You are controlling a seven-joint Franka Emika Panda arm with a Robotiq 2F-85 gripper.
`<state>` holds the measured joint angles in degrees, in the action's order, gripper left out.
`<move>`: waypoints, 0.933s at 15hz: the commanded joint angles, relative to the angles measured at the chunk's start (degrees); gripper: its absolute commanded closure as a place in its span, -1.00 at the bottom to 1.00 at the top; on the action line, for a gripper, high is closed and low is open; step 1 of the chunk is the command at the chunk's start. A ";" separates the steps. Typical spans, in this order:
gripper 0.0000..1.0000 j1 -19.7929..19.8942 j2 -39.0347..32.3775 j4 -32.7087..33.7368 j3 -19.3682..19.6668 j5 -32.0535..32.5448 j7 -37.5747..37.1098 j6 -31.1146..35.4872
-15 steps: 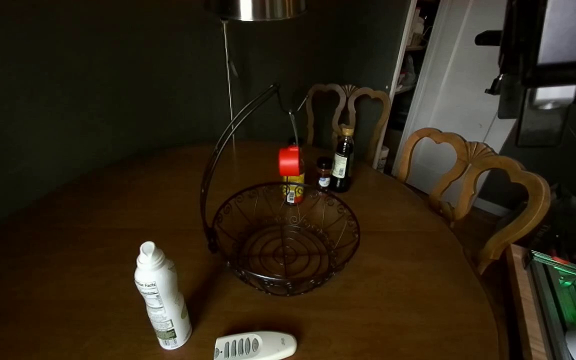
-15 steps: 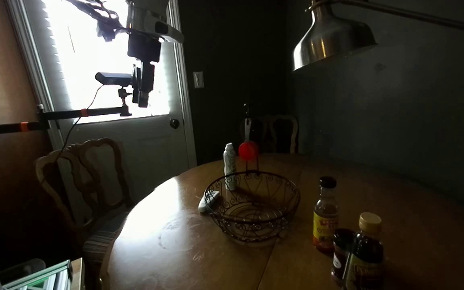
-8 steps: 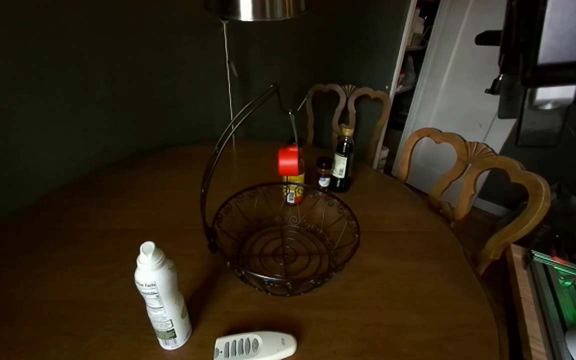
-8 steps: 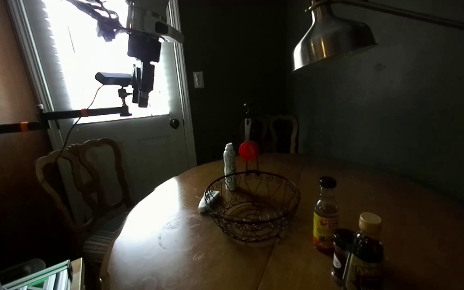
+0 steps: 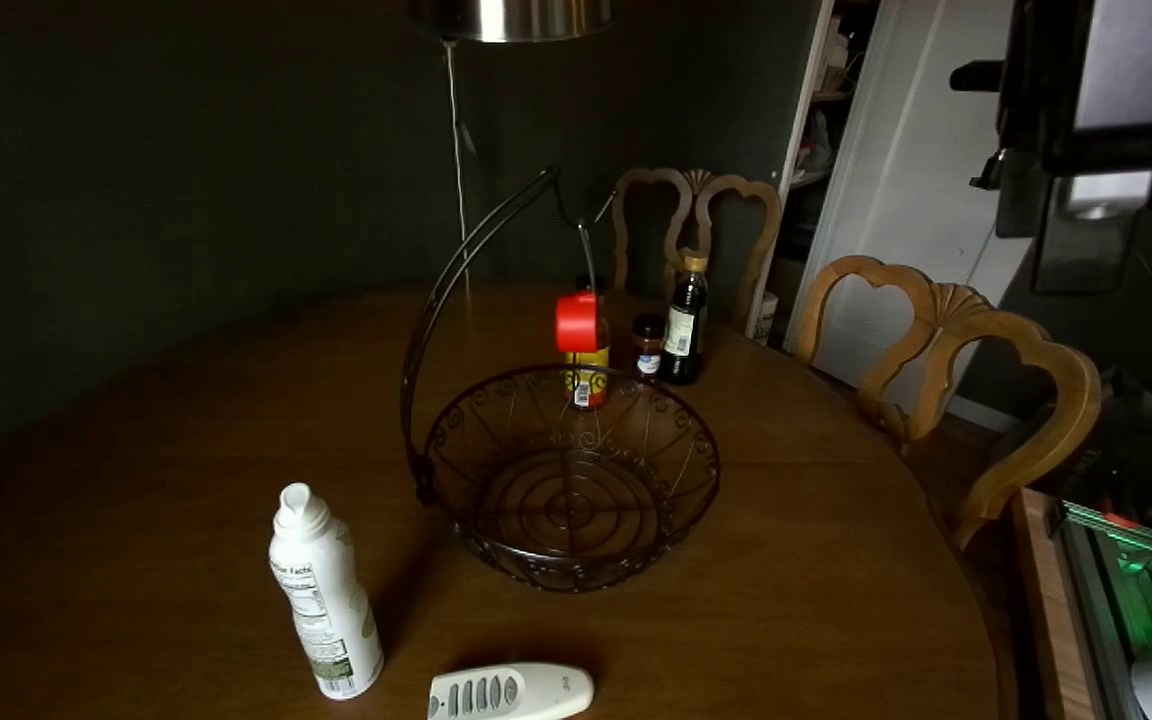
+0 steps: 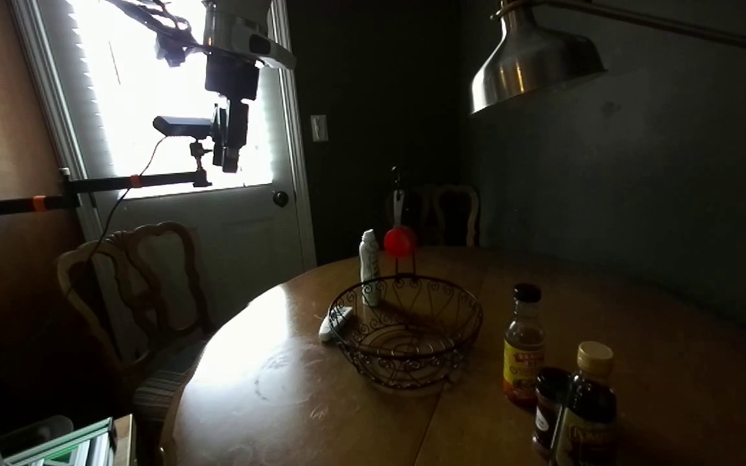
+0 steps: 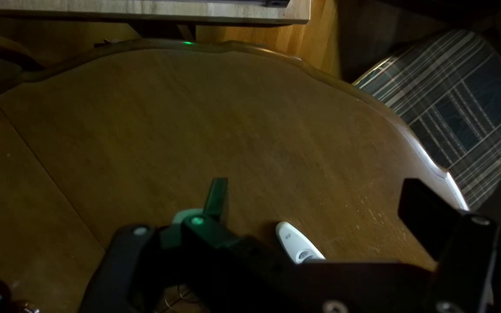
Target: Move the bottle with the yellow label to the left.
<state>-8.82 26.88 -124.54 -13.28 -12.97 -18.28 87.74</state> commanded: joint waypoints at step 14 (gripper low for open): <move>-1.00 13.93 6.04 -3.45 13.68 9.55 7.26 5.49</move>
<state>3.25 30.25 -125.59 -1.08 -8.25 -15.29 89.28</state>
